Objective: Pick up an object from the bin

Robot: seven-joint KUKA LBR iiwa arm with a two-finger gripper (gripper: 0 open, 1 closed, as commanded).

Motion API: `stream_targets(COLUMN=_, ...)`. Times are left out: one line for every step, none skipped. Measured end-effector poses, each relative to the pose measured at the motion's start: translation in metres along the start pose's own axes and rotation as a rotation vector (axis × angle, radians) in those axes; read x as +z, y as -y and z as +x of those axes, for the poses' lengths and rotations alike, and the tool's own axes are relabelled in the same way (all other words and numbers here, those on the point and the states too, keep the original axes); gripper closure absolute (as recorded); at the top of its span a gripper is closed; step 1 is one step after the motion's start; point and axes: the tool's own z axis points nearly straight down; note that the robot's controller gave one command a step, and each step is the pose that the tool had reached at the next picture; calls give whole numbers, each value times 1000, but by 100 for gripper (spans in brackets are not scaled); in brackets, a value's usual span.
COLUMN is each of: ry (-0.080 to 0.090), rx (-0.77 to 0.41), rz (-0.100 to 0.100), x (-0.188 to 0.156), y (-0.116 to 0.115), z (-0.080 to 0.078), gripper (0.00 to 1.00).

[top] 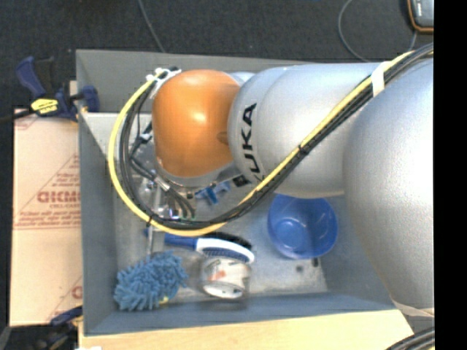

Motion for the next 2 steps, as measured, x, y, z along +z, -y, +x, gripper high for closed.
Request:
stream_targets(ry=7, rx=5, rz=-1, x=-4, y=1, z=-2, gripper=0)
stream_targets(ry=11, rx=-142, rz=-1, x=109, y=-11, z=34, gripper=0)
